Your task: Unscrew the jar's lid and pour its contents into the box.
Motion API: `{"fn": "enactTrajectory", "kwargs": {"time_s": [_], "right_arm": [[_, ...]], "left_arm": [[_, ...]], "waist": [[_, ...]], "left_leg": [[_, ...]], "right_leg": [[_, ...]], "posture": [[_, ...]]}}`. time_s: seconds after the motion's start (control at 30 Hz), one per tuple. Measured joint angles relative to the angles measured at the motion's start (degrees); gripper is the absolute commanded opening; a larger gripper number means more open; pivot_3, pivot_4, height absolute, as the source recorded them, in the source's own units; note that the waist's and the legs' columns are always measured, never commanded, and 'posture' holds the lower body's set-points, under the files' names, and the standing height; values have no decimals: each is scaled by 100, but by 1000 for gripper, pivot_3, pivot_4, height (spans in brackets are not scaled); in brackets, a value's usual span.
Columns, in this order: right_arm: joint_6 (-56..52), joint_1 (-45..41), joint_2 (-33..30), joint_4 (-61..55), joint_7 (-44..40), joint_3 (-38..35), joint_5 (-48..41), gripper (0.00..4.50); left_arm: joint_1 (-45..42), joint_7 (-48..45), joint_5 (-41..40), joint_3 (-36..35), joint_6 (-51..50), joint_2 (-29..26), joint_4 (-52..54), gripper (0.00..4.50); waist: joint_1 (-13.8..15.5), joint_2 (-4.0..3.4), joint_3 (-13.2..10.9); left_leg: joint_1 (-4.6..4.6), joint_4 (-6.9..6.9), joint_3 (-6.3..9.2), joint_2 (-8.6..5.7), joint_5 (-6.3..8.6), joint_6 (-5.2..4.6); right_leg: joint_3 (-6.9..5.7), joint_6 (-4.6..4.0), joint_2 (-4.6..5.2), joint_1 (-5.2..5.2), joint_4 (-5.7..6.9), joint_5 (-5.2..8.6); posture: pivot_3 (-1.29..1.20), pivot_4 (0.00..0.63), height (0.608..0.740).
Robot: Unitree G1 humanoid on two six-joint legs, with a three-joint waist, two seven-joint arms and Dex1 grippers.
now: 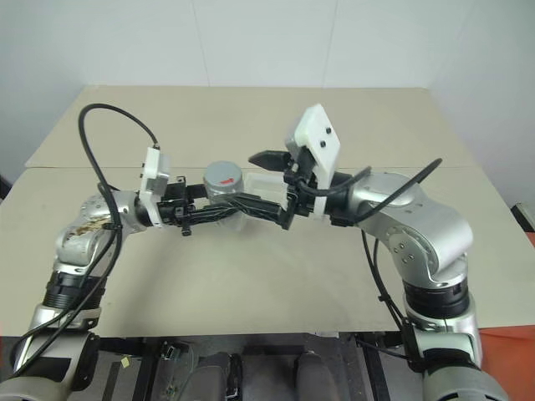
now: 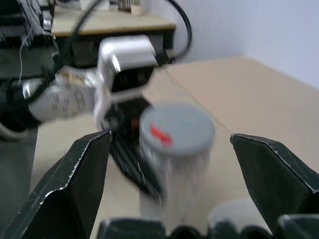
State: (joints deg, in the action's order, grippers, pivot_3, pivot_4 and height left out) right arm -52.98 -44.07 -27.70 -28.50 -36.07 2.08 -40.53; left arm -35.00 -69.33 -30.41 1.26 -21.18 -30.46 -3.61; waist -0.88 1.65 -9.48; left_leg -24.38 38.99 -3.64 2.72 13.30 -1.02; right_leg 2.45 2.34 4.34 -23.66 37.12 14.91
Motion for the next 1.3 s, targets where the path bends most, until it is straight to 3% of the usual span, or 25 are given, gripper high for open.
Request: {"fn": "enactTrajectory", "kwargs": {"time_s": [0.57,1.3], "right_arm": [[-8,-353,521,452,785,670,787,4445],[-4,-2,-216,332,330,367,571,4445]], "left_arm": [[-96,-115,112,63,124,194,-144,1943],[292,-113,-126,-275,-147,-389,340,1943]], "waist": [[9,0,0],[8,0,0]], "left_leg": [[-4,1,-7,-1,0,0],[-4,0,-5,0,0,0]], "right_leg": [[0,0,2,-4,2,0],[0,0,3,-6,1,0]], "posture": [[0,150,740],[0,150,740]]}}
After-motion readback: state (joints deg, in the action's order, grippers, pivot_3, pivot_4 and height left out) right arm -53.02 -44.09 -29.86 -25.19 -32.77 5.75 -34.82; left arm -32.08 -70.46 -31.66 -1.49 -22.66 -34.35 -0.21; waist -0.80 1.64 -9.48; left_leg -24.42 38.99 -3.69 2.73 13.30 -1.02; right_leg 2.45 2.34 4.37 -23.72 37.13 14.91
